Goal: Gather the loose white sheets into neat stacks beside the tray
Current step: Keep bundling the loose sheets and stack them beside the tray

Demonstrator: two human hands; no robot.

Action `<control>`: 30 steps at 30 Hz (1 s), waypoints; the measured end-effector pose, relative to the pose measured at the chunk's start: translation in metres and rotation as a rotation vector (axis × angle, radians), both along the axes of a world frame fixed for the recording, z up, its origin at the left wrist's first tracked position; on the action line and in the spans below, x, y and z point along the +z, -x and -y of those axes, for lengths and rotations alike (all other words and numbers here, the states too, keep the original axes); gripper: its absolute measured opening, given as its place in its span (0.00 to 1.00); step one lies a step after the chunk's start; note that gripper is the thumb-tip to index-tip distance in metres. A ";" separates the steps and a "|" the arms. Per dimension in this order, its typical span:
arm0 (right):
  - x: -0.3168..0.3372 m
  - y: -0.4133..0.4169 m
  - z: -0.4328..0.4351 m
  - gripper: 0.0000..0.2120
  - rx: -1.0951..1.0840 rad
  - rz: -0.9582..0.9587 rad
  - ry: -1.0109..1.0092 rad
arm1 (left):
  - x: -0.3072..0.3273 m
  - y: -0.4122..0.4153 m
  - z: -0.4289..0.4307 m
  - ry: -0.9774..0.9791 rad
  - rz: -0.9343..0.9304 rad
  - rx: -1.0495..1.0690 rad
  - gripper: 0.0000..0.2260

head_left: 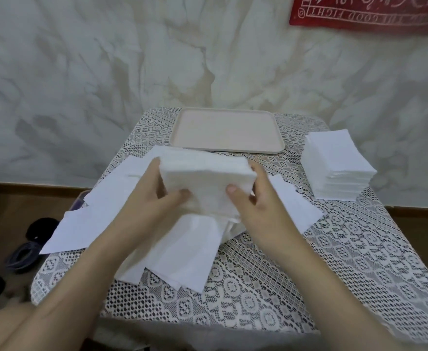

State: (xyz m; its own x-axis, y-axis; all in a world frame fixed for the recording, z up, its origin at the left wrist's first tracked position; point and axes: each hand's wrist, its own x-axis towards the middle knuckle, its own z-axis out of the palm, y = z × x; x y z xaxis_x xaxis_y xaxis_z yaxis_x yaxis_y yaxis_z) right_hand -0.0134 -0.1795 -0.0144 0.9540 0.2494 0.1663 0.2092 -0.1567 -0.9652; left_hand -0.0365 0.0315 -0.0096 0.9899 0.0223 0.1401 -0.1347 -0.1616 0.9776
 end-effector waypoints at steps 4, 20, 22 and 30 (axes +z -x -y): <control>-0.013 0.000 -0.010 0.18 0.039 0.036 0.152 | -0.007 0.005 0.013 0.092 -0.045 -0.021 0.23; -0.010 0.007 -0.002 0.23 0.096 -0.052 0.039 | -0.013 0.007 0.001 0.112 -0.049 -0.131 0.23; -0.008 0.007 -0.002 0.22 0.073 -0.032 0.071 | -0.013 0.008 0.002 0.102 -0.039 -0.124 0.22; 0.004 0.008 0.003 0.17 0.025 -0.155 -0.182 | -0.007 0.012 0.008 0.247 -0.009 0.029 0.15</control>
